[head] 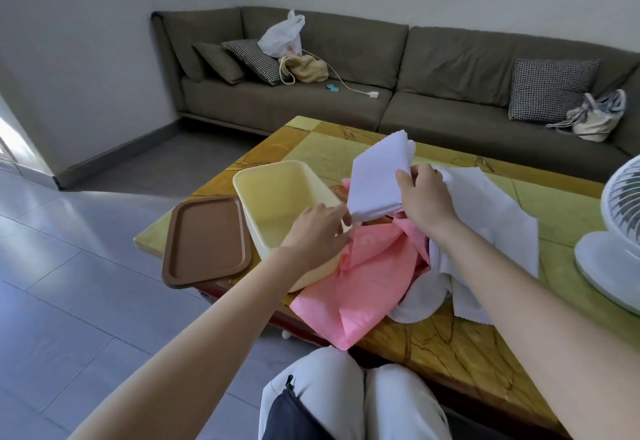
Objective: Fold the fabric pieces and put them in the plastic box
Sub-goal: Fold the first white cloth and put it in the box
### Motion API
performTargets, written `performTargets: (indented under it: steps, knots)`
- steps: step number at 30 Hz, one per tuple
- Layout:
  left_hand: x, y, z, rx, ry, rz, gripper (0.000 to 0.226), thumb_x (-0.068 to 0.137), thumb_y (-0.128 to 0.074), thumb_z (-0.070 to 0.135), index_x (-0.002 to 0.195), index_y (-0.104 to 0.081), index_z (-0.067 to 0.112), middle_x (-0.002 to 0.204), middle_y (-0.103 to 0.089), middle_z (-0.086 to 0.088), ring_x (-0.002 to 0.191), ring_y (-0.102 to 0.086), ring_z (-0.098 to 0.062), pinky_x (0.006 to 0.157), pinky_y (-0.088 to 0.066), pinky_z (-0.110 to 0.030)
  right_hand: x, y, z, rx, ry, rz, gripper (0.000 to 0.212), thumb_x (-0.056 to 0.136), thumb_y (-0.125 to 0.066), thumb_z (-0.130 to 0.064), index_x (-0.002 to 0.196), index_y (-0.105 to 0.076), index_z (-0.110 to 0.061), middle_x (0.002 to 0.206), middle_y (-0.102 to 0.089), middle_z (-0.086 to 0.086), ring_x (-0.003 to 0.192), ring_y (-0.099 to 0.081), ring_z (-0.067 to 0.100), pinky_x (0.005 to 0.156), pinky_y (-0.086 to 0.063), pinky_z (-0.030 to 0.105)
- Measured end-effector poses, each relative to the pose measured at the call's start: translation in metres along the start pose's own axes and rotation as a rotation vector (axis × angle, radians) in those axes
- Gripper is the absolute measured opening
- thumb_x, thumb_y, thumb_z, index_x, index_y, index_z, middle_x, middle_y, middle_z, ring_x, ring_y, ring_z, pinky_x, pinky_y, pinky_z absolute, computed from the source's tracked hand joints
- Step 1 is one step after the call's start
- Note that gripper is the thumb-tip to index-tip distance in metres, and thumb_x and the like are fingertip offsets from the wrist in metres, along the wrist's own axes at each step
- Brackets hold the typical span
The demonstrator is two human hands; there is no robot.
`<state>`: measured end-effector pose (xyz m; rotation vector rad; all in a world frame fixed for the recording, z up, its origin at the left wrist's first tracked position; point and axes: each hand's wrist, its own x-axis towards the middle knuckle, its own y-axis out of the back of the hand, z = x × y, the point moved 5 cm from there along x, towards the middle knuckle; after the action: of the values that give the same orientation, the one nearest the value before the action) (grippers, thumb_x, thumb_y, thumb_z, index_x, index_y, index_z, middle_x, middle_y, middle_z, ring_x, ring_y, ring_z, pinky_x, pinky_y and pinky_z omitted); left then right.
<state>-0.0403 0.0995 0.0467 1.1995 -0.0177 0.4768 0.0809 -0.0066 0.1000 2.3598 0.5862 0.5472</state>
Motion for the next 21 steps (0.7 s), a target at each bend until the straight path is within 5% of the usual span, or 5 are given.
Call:
performTargets:
  steps: [6, 13, 16, 18, 21]
  knots:
    - [-0.029, 0.014, -0.028, 0.202, 0.08, 0.005, 0.017, 0.087, -0.059, 0.026, 0.103, -0.06, 0.023, 0.103, -0.062, 0.006, 0.103, -0.049, -0.019, 0.079, -0.027, -0.027, -0.001, -0.036, -0.033, 0.008, 0.079, -0.065, 0.034, 0.1, -0.036, -0.034, 0.116, -0.048, -0.007, 0.102, -0.06, 0.008, 0.092, -0.055, 0.027, 0.073, -0.04, 0.035]
    - [-0.05, 0.022, -0.051, 0.242, 0.149, 0.117, 0.018, 0.09, -0.054, 0.014, 0.106, -0.06, 0.022, 0.104, -0.058, 0.006, 0.101, -0.049, -0.015, 0.078, -0.03, -0.023, -0.008, -0.111, -0.044, -0.45, 0.148, -0.286, 0.031, 0.099, -0.039, -0.025, 0.111, -0.059, -0.004, 0.115, -0.062, 0.017, 0.107, -0.057, 0.033, 0.071, -0.034, 0.03]
    - [-0.053, 0.022, -0.055, 0.248, 0.149, 0.157, 0.018, 0.089, -0.055, 0.014, 0.104, -0.062, 0.022, 0.1, -0.058, 0.006, 0.098, -0.05, -0.016, 0.077, -0.034, -0.024, -0.005, -0.131, -0.049, -0.437, 0.136, -0.356, 0.028, 0.097, -0.043, -0.025, 0.083, -0.06, -0.009, 0.094, -0.063, 0.014, 0.092, -0.057, 0.03, 0.059, -0.031, 0.026]
    - [-0.054, 0.023, -0.059, 0.257, 0.151, 0.173, 0.017, 0.088, -0.056, 0.014, 0.103, -0.062, 0.021, 0.099, -0.058, 0.005, 0.097, -0.05, -0.017, 0.074, -0.032, -0.023, -0.003, -0.139, -0.051, -0.389, 0.099, -0.4, 0.035, 0.095, -0.046, -0.026, 0.061, -0.042, -0.016, 0.069, -0.051, 0.005, 0.078, -0.05, 0.024, 0.048, -0.024, 0.026]
    - [-0.053, 0.025, -0.064, 0.267, 0.144, 0.207, 0.017, 0.087, -0.057, 0.013, 0.1, -0.064, 0.021, 0.097, -0.06, 0.004, 0.094, -0.05, -0.017, 0.069, -0.024, -0.021, -0.003, -0.14, -0.051, -0.471, 0.119, -0.418, 0.028, 0.092, -0.048, -0.023, 0.065, -0.044, -0.016, 0.066, -0.046, 0.001, 0.076, -0.05, 0.026, 0.048, -0.027, 0.025]
